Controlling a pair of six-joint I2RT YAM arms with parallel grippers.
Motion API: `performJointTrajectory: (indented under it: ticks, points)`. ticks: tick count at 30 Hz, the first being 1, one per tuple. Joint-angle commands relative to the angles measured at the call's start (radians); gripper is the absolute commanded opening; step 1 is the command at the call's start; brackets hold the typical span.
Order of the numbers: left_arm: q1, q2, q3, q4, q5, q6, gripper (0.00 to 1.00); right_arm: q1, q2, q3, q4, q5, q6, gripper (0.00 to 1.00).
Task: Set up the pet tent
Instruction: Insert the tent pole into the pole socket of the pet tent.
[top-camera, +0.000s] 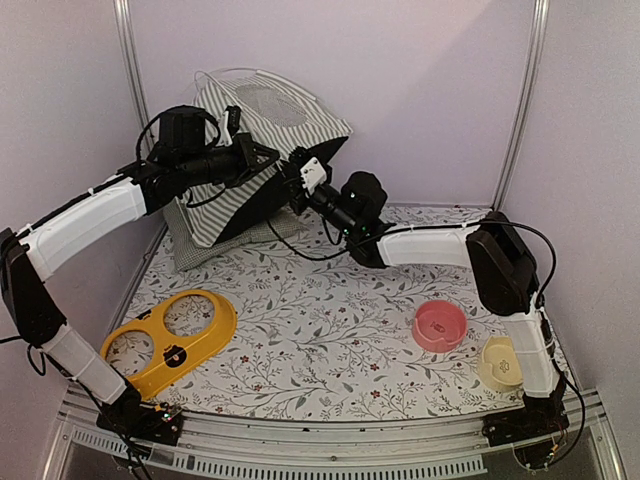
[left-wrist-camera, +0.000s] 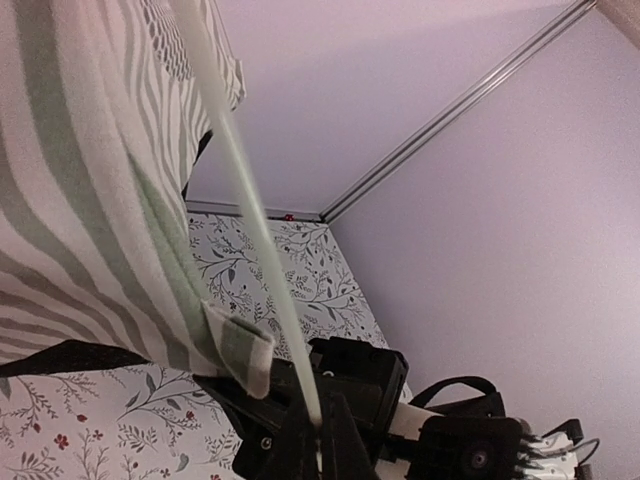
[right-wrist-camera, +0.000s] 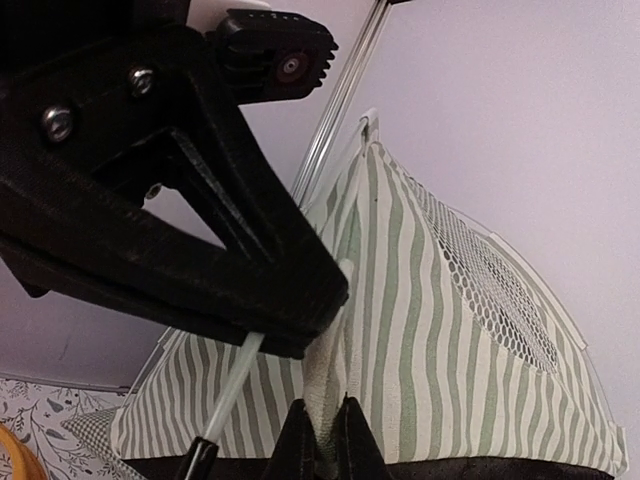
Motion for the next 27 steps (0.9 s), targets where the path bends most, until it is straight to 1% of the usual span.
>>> performJointTrajectory:
  ticks: [1,7,12,23,27]
  points:
    - [0.041,-0.060,0.031,0.082,-0.046,0.028,0.00,0.021,-0.047,-0.116,0.084,0.032,-0.021,0.00]
    - [0.063,-0.095,0.032,0.124,-0.113,0.035,0.00,0.035,-0.081,-0.238,0.150,0.062,-0.027,0.00]
    - [0.068,-0.104,0.033,0.133,-0.178,0.066,0.00,0.048,-0.099,-0.286,0.184,0.082,-0.037,0.00]
    - [0.079,-0.170,-0.075,0.322,-0.269,0.024,0.00,0.085,-0.091,-0.341,0.209,0.110,-0.093,0.00]
    - [0.079,-0.181,-0.100,0.384,-0.279,0.017,0.00,0.098,-0.078,-0.350,0.215,0.124,-0.127,0.00]
